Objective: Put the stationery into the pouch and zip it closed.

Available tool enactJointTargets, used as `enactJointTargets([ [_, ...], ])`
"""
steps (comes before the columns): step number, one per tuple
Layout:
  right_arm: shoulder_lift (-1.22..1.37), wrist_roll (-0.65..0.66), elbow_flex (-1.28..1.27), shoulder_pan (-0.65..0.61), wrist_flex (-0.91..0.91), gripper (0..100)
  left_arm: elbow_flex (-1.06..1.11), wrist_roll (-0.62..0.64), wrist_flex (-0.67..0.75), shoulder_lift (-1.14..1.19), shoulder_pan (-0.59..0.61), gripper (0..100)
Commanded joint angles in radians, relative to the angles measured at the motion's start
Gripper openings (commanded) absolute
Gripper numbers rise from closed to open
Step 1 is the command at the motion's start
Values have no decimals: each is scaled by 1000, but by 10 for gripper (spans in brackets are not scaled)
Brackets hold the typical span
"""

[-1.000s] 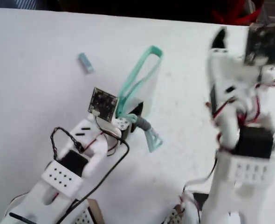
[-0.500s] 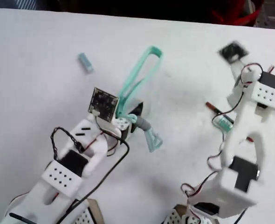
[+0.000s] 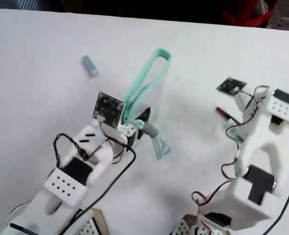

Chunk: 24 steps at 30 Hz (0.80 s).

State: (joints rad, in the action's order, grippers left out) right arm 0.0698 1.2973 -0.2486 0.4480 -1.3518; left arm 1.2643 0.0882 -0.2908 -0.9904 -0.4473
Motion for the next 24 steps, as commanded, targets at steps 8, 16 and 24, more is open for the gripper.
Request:
enactJointTargets([
  [8,-79,5,-358,-4,515,250,-54,9,-5,-21,5,154],
  [16,-87,11,-381,22,513,26,-52,9,-5,-21,4,154],
  [24,-79,183,-440,85,522,21,-52,9,-5,-21,2,154],
])
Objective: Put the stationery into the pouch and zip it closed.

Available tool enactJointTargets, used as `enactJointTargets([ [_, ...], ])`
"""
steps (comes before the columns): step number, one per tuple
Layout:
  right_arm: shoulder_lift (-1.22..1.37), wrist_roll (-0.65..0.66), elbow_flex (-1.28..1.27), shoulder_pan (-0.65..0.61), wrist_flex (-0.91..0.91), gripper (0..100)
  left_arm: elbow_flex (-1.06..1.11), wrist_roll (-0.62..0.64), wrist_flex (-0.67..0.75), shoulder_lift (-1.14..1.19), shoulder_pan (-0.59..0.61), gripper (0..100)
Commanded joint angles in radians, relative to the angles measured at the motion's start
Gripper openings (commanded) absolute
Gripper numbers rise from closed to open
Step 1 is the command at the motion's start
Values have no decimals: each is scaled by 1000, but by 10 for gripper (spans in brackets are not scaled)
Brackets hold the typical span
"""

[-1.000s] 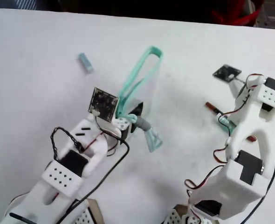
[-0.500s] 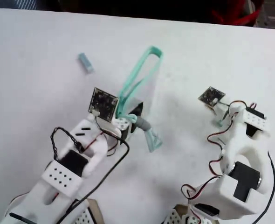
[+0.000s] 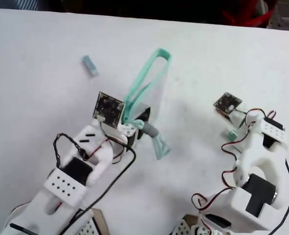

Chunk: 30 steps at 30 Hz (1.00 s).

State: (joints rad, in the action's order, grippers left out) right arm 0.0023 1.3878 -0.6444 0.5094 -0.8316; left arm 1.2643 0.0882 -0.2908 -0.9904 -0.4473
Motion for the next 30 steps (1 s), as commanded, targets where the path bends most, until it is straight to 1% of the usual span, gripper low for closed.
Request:
enactJointTargets([
  [1,-12,118,-63,24,8,22,-52,9,-5,-21,2,154],
  [3,-12,133,-112,35,71,48,-52,9,-5,-21,4,154],
  [6,-12,138,-195,93,205,166,-51,9,-6,-19,7,154],
  [7,-13,140,-222,111,255,176,-48,9,-6,-19,7,154],
  [8,-15,143,-249,120,302,158,-38,9,2,-21,7,154],
  [9,-18,155,-269,124,335,120,-37,9,2,-21,2,154],
  [11,-22,199,-292,120,354,17,-34,9,2,-21,-1,154],
  [12,-31,206,-292,108,344,14,-34,9,2,-21,-1,154],
  [13,-53,195,-285,99,323,31,-34,9,2,-21,-1,154],
  [15,-142,106,-242,67,225,17,-35,9,2,-21,-1,154],
  [17,-280,-40,-164,10,59,20,-37,9,0,-21,-1,157],
  [19,-433,-178,-77,-65,-102,19,-37,9,-2,-21,-1,157],
  [21,-593,-313,8,-165,-216,19,-37,9,-5,-21,-1,158],
  [23,-731,-434,81,-283,-274,19,-37,9,-5,-21,-1,158],
  [26,-874,-577,186,-469,-282,19,-37,9,-5,-21,-1,158],
  [28,-888,-640,302,-567,-291,19,-37,9,-5,-21,-1,158],
  [30,-858,-730,428,-638,-292,19,-37,9,-5,-21,-1,158],
])
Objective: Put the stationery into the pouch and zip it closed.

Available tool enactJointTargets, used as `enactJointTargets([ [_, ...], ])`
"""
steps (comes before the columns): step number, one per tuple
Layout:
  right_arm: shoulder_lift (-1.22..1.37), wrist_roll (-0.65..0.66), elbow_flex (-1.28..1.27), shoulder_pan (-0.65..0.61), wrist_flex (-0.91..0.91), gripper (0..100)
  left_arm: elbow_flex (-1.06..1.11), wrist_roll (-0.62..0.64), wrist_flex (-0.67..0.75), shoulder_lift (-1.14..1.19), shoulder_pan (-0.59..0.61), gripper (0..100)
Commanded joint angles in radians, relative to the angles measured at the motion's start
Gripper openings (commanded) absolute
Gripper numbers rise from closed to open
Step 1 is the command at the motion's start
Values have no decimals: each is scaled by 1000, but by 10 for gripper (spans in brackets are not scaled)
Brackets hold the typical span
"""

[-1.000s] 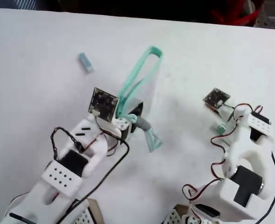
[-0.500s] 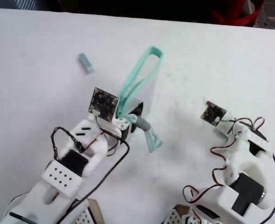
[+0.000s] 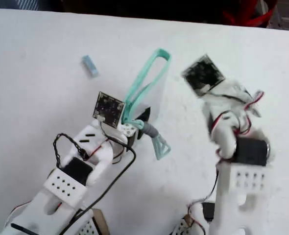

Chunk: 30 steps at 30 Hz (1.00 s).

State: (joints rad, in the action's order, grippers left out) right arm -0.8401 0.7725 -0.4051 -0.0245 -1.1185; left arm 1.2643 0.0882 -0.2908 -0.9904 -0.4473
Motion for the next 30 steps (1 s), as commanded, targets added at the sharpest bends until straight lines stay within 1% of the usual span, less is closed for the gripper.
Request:
enactJointTargets([
  [1,10,-167,247,-133,1,19,-37,9,-5,-21,-1,158],
  [4,113,-310,393,-225,41,19,-37,9,-3,-21,-1,158],
  [8,237,-417,508,-340,108,19,-37,9,-2,-21,-1,158],
  [11,305,-500,511,-372,209,19,-37,9,2,-21,-1,158],
  [15,358,-617,443,-366,306,19,-37,9,2,-21,2,158],
  [19,328,-666,287,-329,361,19,-38,9,3,-21,5,158],
  [25,177,-666,-18,-337,510,19,-40,9,3,-21,7,158],
  [30,62,-666,-123,-338,545,19,-40,9,3,-21,7,158],
])
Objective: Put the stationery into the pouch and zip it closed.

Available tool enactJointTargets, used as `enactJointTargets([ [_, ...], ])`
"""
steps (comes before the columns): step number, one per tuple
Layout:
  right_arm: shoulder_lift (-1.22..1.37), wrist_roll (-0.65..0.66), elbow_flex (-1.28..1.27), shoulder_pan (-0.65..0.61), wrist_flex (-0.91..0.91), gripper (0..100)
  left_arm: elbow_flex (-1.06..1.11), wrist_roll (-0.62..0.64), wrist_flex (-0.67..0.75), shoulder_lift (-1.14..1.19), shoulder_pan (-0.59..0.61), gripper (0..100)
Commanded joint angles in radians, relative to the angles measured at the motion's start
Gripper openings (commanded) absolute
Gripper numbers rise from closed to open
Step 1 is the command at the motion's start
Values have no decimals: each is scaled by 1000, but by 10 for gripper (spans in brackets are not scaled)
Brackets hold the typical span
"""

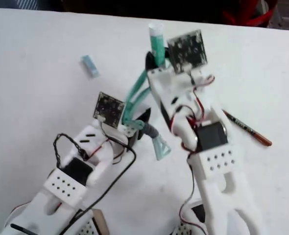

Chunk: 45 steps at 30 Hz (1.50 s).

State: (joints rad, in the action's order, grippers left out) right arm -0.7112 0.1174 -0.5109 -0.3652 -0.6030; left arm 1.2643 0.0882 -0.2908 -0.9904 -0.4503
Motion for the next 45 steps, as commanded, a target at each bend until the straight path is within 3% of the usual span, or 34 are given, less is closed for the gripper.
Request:
enactJointTargets([
  [1,-67,-11,-25,-1,33,19,-40,9,3,-21,10,158],
  [6,-68,-11,-32,-64,8,46,-40,9,3,-21,10,158],
  [11,-76,-12,-29,-101,-15,223,-40,9,3,-21,10,158],
  [26,-73,-11,158,-59,-194,209,-40,9,3,-21,10,158],
  [30,-108,-18,216,54,-209,208,-40,9,3,-21,10,158],
  [34,-96,-2,259,282,-278,208,-38,9,3,-21,10,158],
  [39,107,249,264,559,-292,207,-38,9,3,-21,10,158],
  [45,461,807,265,613,-469,173,-38,8,3,-21,10,158],
])
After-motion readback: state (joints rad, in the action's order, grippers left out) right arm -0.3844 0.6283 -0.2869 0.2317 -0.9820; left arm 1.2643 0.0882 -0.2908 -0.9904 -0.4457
